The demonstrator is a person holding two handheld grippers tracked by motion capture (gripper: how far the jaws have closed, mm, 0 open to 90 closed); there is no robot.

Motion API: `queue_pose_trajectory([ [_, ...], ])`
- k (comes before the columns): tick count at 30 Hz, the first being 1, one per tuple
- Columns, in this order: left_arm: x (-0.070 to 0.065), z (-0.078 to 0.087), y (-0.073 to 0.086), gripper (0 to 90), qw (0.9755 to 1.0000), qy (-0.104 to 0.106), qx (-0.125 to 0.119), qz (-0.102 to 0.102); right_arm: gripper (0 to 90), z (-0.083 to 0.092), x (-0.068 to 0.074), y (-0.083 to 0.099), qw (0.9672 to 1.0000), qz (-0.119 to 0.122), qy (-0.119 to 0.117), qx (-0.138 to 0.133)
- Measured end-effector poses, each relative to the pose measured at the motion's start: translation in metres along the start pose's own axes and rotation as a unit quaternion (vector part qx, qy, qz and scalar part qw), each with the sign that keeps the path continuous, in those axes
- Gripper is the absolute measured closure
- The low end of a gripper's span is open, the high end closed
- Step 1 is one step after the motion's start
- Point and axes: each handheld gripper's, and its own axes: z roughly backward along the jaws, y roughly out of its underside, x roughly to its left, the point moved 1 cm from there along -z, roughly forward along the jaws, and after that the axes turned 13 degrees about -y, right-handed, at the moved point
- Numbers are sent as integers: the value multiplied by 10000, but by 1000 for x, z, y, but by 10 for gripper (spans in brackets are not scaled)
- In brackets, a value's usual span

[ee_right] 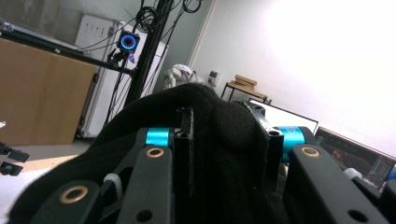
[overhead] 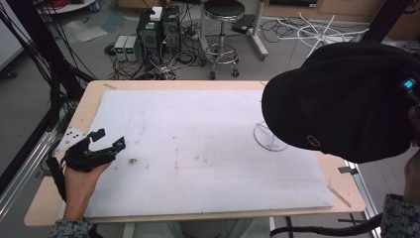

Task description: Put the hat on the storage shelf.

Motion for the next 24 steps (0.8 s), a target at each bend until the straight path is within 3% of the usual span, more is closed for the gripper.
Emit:
queue_pose_trajectory([
  [17, -2, -1, 0, 186, 10000, 29, 13, -17, 633, -12, -2, 35, 9986, -265, -110, 440],
  [24, -2, -1, 1, 186, 10000, 26, 17, -21, 610, -13, -2, 52, 9974, -399, -33, 607],
])
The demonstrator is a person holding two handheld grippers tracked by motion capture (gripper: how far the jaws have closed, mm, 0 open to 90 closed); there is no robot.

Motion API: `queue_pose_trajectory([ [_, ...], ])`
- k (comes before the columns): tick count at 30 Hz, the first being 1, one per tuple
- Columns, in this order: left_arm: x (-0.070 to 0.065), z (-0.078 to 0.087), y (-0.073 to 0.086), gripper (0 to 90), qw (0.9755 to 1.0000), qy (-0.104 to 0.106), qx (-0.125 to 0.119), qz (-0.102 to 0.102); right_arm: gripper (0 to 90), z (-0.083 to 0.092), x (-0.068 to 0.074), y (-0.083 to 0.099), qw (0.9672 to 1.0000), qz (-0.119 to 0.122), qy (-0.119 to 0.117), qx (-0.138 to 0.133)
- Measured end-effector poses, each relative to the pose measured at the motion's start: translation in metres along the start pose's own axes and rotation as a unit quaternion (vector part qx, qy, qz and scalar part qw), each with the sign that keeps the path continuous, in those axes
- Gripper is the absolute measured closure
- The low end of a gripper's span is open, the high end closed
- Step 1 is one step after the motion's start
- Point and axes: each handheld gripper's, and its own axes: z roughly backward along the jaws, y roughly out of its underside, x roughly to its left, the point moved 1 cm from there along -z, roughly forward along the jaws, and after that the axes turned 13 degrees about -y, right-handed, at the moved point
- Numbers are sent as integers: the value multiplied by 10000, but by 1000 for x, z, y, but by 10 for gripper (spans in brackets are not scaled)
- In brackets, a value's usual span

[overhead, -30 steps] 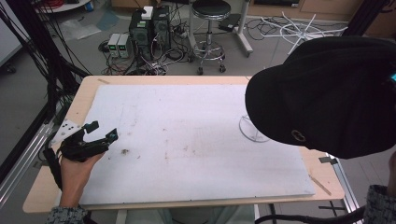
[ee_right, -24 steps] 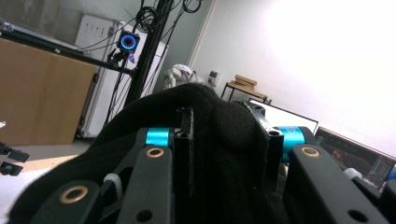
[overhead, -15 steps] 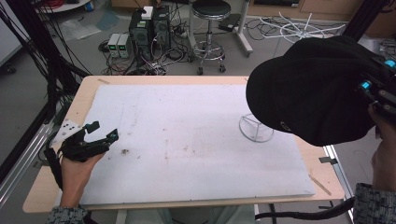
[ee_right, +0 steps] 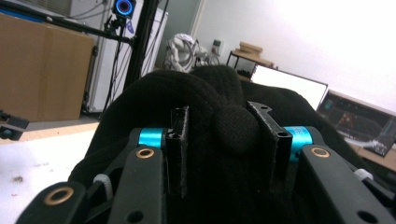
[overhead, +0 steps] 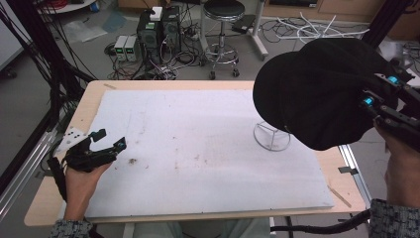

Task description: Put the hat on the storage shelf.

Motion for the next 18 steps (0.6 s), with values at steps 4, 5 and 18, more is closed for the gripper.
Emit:
queue_pose_trajectory([
  [4, 0, 0, 0, 186, 10000, 4, -7, 8, 592, -3, 0, 10, 9999, -66, 66, 139],
  [5, 0, 0, 0, 186, 10000, 2, -2, -4, 589, -4, 1, 12, 9998, -88, 69, 158],
  [18, 0, -1, 1, 186, 10000, -22, 31, -7, 560, -8, 2, 36, 9994, -121, 189, 259],
])
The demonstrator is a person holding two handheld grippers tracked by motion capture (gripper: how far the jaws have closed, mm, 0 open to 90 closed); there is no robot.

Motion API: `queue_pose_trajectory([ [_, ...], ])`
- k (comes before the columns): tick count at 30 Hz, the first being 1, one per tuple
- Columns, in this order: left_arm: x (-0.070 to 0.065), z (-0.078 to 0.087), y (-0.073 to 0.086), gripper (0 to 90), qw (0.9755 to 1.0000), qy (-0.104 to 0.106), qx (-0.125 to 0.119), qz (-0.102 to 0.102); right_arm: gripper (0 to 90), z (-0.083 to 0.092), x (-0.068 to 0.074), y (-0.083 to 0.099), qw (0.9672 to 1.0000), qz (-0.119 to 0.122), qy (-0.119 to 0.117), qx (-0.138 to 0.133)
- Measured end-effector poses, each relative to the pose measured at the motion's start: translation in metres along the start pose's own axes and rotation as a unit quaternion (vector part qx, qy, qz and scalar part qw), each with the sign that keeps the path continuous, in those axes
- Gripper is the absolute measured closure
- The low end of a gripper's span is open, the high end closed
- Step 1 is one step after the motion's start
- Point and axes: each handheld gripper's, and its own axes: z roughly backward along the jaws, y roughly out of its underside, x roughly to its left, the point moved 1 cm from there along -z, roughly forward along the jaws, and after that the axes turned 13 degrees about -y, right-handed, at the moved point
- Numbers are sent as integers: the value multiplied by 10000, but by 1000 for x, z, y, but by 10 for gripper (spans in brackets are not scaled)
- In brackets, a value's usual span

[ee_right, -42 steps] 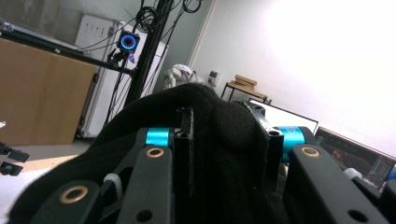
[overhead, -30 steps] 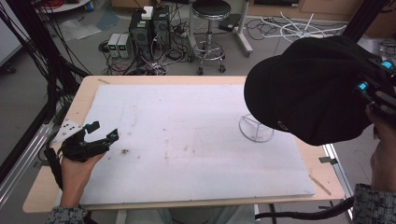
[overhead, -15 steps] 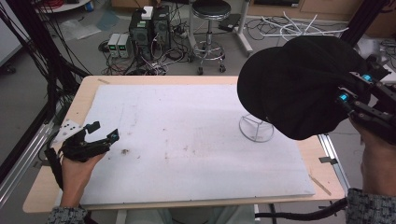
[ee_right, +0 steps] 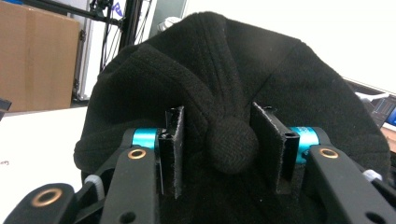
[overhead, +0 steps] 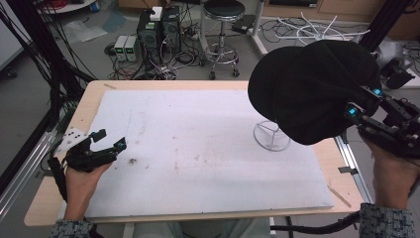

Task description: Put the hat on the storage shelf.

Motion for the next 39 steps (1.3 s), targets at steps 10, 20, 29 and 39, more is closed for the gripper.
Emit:
queue_pose_trajectory([
  [10, 1, 0, 0, 186, 10000, 3, 0, 14, 545, -2, 2, 11, 10000, -20, 26, 52],
  [20, 1, 0, 0, 186, 10000, -2, 2, 4, 505, -6, 7, 18, 9996, -57, 205, 193],
  [29, 0, -1, -1, 186, 10000, 13, -5, -9, 464, -5, 10, 23, 9991, -28, 334, 274],
  [39, -1, -2, -1, 186, 10000, 21, 0, -1, 409, -3, 14, 27, 9987, -59, 437, 238],
])
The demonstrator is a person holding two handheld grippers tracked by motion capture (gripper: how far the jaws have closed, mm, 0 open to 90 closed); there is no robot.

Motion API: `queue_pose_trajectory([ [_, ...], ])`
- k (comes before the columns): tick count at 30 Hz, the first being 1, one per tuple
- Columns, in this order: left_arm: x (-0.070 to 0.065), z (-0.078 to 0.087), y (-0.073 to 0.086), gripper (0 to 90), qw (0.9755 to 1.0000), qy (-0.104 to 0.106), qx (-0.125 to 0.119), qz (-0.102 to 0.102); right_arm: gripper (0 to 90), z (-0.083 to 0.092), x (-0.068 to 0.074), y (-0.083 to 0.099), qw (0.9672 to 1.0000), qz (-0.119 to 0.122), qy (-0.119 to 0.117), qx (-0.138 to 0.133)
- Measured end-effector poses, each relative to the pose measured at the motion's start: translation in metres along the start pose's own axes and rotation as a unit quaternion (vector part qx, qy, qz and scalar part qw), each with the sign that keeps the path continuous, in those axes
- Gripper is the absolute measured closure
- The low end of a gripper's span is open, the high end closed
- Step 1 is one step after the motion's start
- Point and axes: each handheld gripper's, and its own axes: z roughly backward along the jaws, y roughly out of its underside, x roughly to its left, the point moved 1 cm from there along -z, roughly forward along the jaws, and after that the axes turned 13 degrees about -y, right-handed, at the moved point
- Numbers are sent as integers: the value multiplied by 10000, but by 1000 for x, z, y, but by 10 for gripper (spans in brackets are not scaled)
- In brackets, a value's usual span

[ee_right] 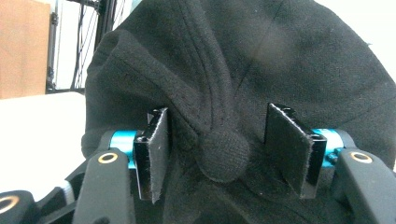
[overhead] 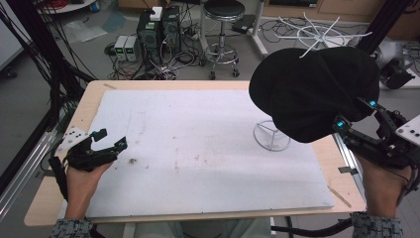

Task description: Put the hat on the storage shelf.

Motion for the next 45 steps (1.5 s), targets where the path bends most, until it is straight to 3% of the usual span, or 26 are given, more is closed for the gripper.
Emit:
queue_pose_trajectory([
  [20, 0, 0, 0, 186, 10000, 1, 14, -15, 344, 2, 4, 8, 9999, 21, 151, 0],
  [45, 0, 0, 0, 186, 10000, 1, -4, 4, 274, 8, 9, 13, 9999, -44, 143, -72],
])
